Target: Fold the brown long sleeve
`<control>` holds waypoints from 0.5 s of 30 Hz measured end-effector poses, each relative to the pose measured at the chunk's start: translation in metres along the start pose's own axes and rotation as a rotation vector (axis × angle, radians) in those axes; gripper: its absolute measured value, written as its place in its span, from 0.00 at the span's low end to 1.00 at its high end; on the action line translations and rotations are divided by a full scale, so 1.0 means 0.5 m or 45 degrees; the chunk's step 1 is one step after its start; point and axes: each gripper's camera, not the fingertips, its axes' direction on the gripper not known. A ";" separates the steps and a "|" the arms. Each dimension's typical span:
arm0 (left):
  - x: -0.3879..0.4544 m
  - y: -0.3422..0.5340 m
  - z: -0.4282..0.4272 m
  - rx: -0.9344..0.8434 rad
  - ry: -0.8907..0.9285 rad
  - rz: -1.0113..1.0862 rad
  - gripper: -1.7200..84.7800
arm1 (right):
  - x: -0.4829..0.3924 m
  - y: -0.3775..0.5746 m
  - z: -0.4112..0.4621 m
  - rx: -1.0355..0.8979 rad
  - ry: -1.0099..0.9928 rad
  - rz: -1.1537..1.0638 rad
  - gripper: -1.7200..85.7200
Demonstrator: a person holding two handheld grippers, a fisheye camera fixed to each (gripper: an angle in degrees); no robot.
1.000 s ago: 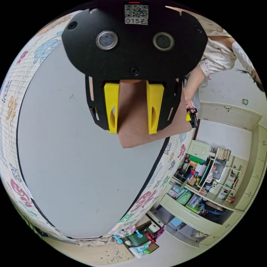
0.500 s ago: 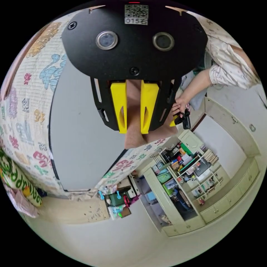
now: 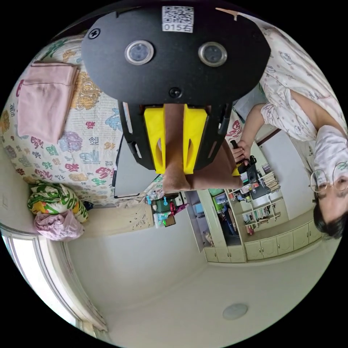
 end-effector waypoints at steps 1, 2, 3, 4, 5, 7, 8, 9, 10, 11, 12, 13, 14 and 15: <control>0.020 0.011 0.031 0.001 0.021 0.024 0.07 | 0.013 0.024 -0.020 0.030 0.033 -0.007 0.11; 0.038 0.026 0.058 0.007 0.036 0.034 0.07 | 0.023 0.049 -0.038 0.063 0.063 -0.021 0.11; 0.047 0.035 0.069 0.010 0.043 0.035 0.07 | 0.026 0.062 -0.046 0.080 0.079 -0.033 0.11; 0.064 0.055 0.088 0.020 0.052 0.043 0.07 | 0.032 0.089 -0.058 0.108 0.110 -0.065 0.11; 0.082 0.078 0.102 0.034 0.048 0.054 0.07 | 0.038 0.116 -0.065 0.129 0.142 -0.092 0.11; 0.107 0.114 0.114 0.049 0.027 0.062 0.07 | 0.048 0.152 -0.065 0.149 0.180 -0.131 0.11; 0.123 0.137 0.115 0.057 0.009 0.062 0.07 | 0.055 0.175 -0.059 0.158 0.195 -0.159 0.11; 0.130 0.148 0.114 0.062 0.000 0.062 0.07 | 0.060 0.186 -0.054 0.161 0.197 -0.170 0.11; 0.145 0.170 0.105 0.073 -0.013 0.061 0.07 | 0.074 0.205 -0.043 0.166 0.186 -0.180 0.11; 0.159 0.190 0.092 0.081 -0.026 0.059 0.07 | 0.090 0.222 -0.029 0.167 0.163 -0.186 0.11; 0.166 0.200 0.083 0.084 -0.036 0.060 0.07 | 0.098 0.230 -0.020 0.166 0.148 -0.190 0.11; 0.182 0.220 0.063 0.089 -0.064 0.065 0.07 | 0.116 0.245 -0.001 0.163 0.111 -0.195 0.11; 0.199 0.239 0.039 0.091 -0.096 0.067 0.06 | 0.132 0.258 0.021 0.162 0.068 -0.199 0.11; 0.208 0.248 0.026 0.091 -0.114 0.068 0.06 | 0.141 0.264 0.033 0.162 0.046 -0.200 0.11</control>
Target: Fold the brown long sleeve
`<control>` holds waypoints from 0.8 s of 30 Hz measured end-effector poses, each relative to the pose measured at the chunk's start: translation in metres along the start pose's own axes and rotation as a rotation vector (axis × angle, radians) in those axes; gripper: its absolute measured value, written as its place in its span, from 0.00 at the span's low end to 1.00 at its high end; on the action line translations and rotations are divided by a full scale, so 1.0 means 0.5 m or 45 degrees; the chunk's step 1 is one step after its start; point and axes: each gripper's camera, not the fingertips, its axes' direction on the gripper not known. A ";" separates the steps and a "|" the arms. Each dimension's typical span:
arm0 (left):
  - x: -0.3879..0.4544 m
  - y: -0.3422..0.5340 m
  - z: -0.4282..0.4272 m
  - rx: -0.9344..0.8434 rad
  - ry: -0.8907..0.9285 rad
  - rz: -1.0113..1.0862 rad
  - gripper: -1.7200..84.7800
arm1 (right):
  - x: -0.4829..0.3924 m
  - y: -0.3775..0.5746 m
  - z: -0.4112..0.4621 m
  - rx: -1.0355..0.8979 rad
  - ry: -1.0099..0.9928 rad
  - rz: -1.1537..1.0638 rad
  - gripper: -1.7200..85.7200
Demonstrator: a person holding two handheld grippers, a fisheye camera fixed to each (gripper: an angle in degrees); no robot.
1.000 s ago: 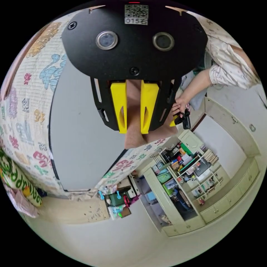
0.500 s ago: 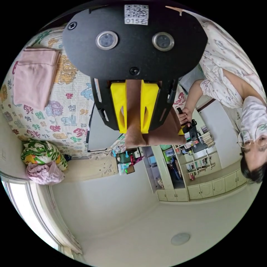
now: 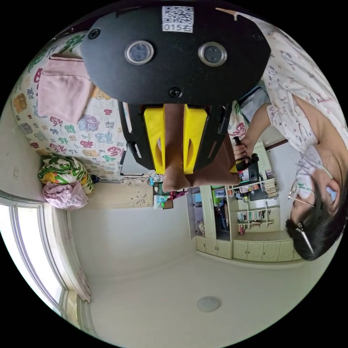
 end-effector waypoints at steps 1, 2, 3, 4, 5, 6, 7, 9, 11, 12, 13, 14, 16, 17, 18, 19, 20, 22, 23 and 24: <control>0.017 0.016 -0.032 0.000 -0.040 0.004 0.06 | 0.011 0.016 0.027 0.003 -0.045 0.000 0.11; 0.037 0.034 -0.069 0.003 -0.087 0.011 0.06 | 0.019 0.031 0.059 0.007 -0.088 -0.008 0.11; 0.047 0.042 -0.089 0.005 -0.114 0.015 0.06 | 0.022 0.038 0.077 0.007 -0.108 -0.014 0.11; 0.069 0.059 -0.134 0.007 -0.170 0.023 0.06 | 0.025 0.049 0.116 0.000 -0.153 -0.022 0.11; 0.091 0.075 -0.184 0.008 -0.224 0.034 0.07 | 0.027 0.057 0.161 -0.014 -0.212 -0.030 0.11; 0.102 0.083 -0.211 0.010 -0.246 0.043 0.07 | 0.026 0.060 0.184 -0.022 -0.244 -0.035 0.11; 0.126 0.098 -0.266 0.011 -0.272 0.065 0.07 | 0.021 0.066 0.232 -0.039 -0.313 -0.042 0.11; 0.173 0.116 -0.353 -0.017 -0.301 0.115 0.07 | 0.004 0.074 0.307 -0.073 -0.428 -0.069 0.11; 0.258 0.142 -0.464 -0.074 -0.401 0.202 0.07 | -0.036 0.087 0.405 -0.107 -0.599 -0.145 0.11; 0.280 0.148 -0.490 -0.088 -0.433 0.220 0.07 | -0.047 0.091 0.430 -0.116 -0.643 -0.167 0.11; 0.318 0.157 -0.537 -0.111 -0.508 0.242 0.07 | -0.072 0.095 0.484 -0.141 -0.732 -0.207 0.11; 0.346 0.163 -0.581 -0.116 -0.588 0.247 0.07 | -0.097 0.098 0.539 -0.171 -0.810 -0.235 0.11; 0.365 0.172 -0.647 -0.095 -0.701 0.238 0.07 | -0.139 0.095 0.634 -0.232 -0.920 -0.226 0.11; 0.361 0.178 -0.697 -0.065 -0.770 0.212 0.08 | -0.173 0.090 0.702 -0.270 -0.991 -0.191 0.11; 0.358 0.180 -0.724 -0.049 -0.811 0.196 0.08 | -0.194 0.087 0.735 -0.281 -1.022 -0.185 0.11; 0.349 0.184 -0.780 -0.019 -0.920 0.157 0.08 | -0.243 0.079 0.802 -0.290 -1.062 -0.196 0.11; 0.333 0.193 -0.839 0.031 -1.047 0.103 0.08 | -0.299 0.068 0.878 -0.309 -1.093 -0.215 0.11; 0.288 0.218 -0.928 0.126 -1.194 -0.021 0.08 | -0.391 0.049 1.007 -0.387 -1.135 -0.217 0.11; 0.244 0.247 -0.991 0.199 -1.300 -0.152 0.09 | -0.464 0.040 1.104 -0.472 -1.145 -0.261 0.11; 0.218 0.266 -1.024 0.237 -1.358 -0.237 0.09 | -0.503 0.038 1.155 -0.523 -1.127 -0.299 0.11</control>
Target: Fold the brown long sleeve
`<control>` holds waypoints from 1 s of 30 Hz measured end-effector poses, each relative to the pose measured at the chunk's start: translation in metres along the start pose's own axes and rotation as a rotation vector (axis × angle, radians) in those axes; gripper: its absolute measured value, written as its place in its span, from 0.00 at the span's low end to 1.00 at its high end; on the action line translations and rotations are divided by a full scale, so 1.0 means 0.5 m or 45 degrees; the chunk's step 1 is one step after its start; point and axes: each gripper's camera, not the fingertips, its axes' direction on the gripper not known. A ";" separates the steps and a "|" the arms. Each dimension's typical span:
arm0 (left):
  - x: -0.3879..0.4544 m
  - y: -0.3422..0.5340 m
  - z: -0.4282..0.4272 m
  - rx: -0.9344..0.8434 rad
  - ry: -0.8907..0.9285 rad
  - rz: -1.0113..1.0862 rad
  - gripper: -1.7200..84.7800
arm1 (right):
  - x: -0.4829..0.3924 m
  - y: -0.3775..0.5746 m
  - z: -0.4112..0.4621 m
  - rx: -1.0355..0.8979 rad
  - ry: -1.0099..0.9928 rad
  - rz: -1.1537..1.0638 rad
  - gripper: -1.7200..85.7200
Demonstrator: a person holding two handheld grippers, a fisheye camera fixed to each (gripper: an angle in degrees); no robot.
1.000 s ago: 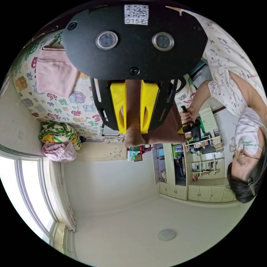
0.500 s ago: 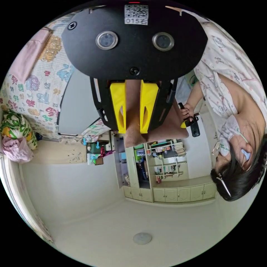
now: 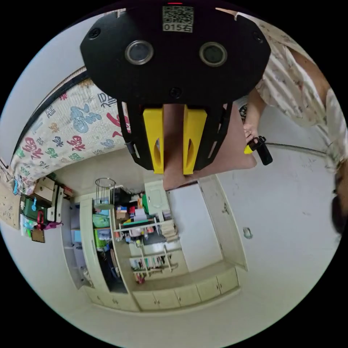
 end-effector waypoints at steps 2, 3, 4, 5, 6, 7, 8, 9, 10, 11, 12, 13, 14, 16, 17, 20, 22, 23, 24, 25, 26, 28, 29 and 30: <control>-0.180 0.068 0.024 0.008 -0.364 -0.443 0.09 | 0.070 -0.065 0.184 -0.207 0.088 0.092 0.09; -0.210 0.089 0.029 0.019 -0.465 -0.537 0.09 | 0.089 -0.071 0.212 -0.242 0.113 0.141 0.08; -0.242 0.121 0.050 0.031 -0.673 -0.637 0.09 | 0.123 -0.073 0.242 -0.261 0.144 0.216 0.07; -0.249 0.133 0.089 0.051 -0.826 -0.647 0.09 | 0.146 -0.062 0.243 -0.234 0.110 0.213 0.05; -0.250 0.133 0.115 0.060 -0.862 -0.629 0.09 | 0.155 -0.053 0.238 -0.215 0.084 0.192 0.05; -0.257 0.123 0.184 0.048 -0.885 -0.573 0.09 | 0.174 -0.028 0.221 -0.173 0.049 0.143 0.05; -0.278 0.105 0.270 -0.021 -0.878 -0.520 0.09 | 0.197 -0.001 0.198 -0.131 0.053 0.138 0.04; -0.293 0.096 0.317 -0.071 -0.864 -0.502 0.09 | 0.209 0.013 0.185 -0.110 0.067 0.145 0.04; -0.328 0.082 0.414 -0.175 -0.819 -0.475 0.09 | 0.234 0.039 0.154 -0.062 0.105 0.170 0.03; -0.367 0.078 0.509 -0.261 -0.769 -0.477 0.09 | 0.253 0.065 0.118 -0.004 0.151 0.193 0.02; -0.386 0.079 0.554 -0.290 -0.746 -0.485 0.09 | 0.262 0.079 0.099 0.026 0.176 0.207 0.02; -0.420 0.088 0.638 -0.324 -0.715 -0.497 0.09 | 0.275 0.107 0.058 0.109 0.232 0.251 0.02; -0.451 0.105 0.717 -0.362 -0.726 -0.515 0.09 | 0.282 0.136 0.014 0.207 0.295 0.290 0.02; -0.495 0.153 0.831 -0.451 -0.815 -0.536 0.09 | 0.281 0.176 -0.055 0.395 0.394 0.328 0.02; -0.523 0.201 0.906 -0.543 -0.897 -0.553 0.09 | 0.269 0.199 -0.098 0.537 0.446 0.318 0.02; -0.487 0.293 1.009 -0.395 -1.074 -0.340 0.07 | 0.215 0.242 -0.181 0.868 0.597 0.216 0.01; -0.464 0.277 1.091 -0.458 -1.193 -0.243 0.06 | 0.170 0.262 -0.200 1.022 0.739 0.105 0.01; -0.454 0.270 1.143 -0.482 -1.259 -0.189 0.06 | 0.143 0.278 -0.201 1.110 0.820 0.024 0.01; -0.453 0.268 1.166 -0.491 -1.280 -0.168 0.06 | 0.131 0.286 -0.200 1.151 0.848 -0.012 0.01; -0.456 0.262 1.206 -0.502 -1.304 -0.144 0.06 | 0.114 0.303 -0.195 1.227 0.890 -0.072 0.01; -0.466 0.254 1.236 -0.507 -1.307 -0.142 0.06 | 0.104 0.318 -0.187 1.290 0.935 -0.121 0.01; -0.483 0.244 1.269 -0.498 -1.291 -0.157 0.05 | 0.100 0.336 -0.170 1.361 1.012 -0.199 0.01; -0.491 0.240 1.289 -0.488 -1.287 -0.160 0.05 | 0.107 0.349 -0.163 1.401 1.027 -0.240 0.01; -0.494 0.238 1.299 -0.483 -1.287 -0.160 0.05 | 0.114 0.355 -0.162 1.417 1.023 -0.255 0.01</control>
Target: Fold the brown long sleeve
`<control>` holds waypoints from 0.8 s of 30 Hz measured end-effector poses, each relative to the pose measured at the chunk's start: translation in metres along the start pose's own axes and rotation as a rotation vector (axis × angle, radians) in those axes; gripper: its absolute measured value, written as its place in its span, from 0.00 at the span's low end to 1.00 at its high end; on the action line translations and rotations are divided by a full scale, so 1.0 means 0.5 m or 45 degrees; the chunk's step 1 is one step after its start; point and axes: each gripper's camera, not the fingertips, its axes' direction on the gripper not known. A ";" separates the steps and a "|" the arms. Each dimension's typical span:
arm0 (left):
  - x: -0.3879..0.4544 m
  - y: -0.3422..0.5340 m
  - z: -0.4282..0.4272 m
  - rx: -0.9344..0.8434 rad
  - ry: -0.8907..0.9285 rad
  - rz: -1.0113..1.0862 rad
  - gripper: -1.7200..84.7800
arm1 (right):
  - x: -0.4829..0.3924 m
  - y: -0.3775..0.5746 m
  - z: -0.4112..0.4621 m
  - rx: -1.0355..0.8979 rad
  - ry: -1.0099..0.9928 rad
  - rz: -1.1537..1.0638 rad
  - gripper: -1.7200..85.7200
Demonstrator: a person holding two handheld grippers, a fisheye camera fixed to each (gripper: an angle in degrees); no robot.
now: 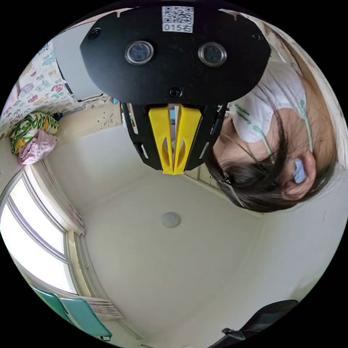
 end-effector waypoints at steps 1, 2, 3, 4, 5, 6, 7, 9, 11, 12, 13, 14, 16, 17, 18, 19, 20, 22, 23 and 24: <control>0.015 -0.010 0.013 0.007 -0.004 -0.001 0.05 | 0.015 0.014 -0.002 0.029 -0.014 0.006 0.01; 0.032 -0.021 0.027 0.011 -0.016 0.002 0.05 | 0.032 0.028 -0.003 0.057 -0.024 0.012 0.01; 0.042 -0.027 0.034 0.012 -0.024 0.006 0.05 | 0.039 0.035 -0.002 0.070 -0.020 0.011 0.01; 0.063 -0.039 0.048 0.011 -0.047 0.018 0.05 | 0.053 0.050 0.000 0.093 0.013 0.004 0.01; 0.086 -0.051 0.063 0.009 -0.075 0.032 0.04 | 0.068 0.066 0.003 0.119 0.046 0.001 0.01; 0.097 -0.057 0.069 0.008 -0.090 0.041 0.04 | 0.076 0.073 0.004 0.134 0.056 0.003 0.01; 0.120 -0.067 0.083 0.004 -0.122 0.058 0.04 | 0.091 0.087 0.007 0.162 0.066 0.006 0.01; 0.152 -0.082 0.102 -0.004 -0.169 0.082 0.03 | 0.108 0.107 0.013 0.194 0.093 -0.013 0.01; 0.183 -0.101 0.128 -0.019 -0.215 0.095 0.02 | 0.120 0.133 0.023 0.234 0.177 -0.073 0.01; 0.189 -0.106 0.135 -0.024 -0.224 0.094 0.02 | 0.123 0.140 0.024 0.249 0.205 -0.087 0.01; 0.199 -0.115 0.147 -0.035 -0.239 0.087 0.02 | 0.133 0.152 0.026 0.279 0.245 -0.105 0.01; 0.208 -0.125 0.159 -0.049 -0.253 0.078 0.02 | 0.145 0.163 0.029 0.306 0.265 -0.111 0.01; 0.218 -0.139 0.176 -0.070 -0.272 0.064 0.02 | 0.168 0.177 0.037 0.335 0.282 -0.105 0.01; 0.222 -0.147 0.186 -0.083 -0.281 0.052 0.02 | 0.186 0.183 0.044 0.348 0.294 -0.102 0.01; 0.223 -0.151 0.191 -0.090 -0.284 0.047 0.02 | 0.194 0.185 0.048 0.354 0.300 -0.107 0.01; 0.224 -0.158 0.200 -0.107 -0.289 0.035 0.02 | 0.208 0.186 0.052 0.371 0.321 -0.162 0.01; 0.220 -0.167 0.208 -0.128 -0.284 0.014 0.02 | 0.218 0.183 0.053 0.395 0.353 -0.246 0.01; 0.202 -0.184 0.220 -0.175 -0.248 -0.046 0.02 | 0.235 0.185 0.046 0.465 0.427 -0.341 0.01; 0.181 -0.196 0.227 -0.209 -0.203 -0.105 0.02 | 0.251 0.194 0.041 0.535 0.512 -0.396 0.01; 0.169 -0.200 0.229 -0.224 -0.179 -0.137 0.02 | 0.263 0.200 0.040 0.564 0.568 -0.409 0.01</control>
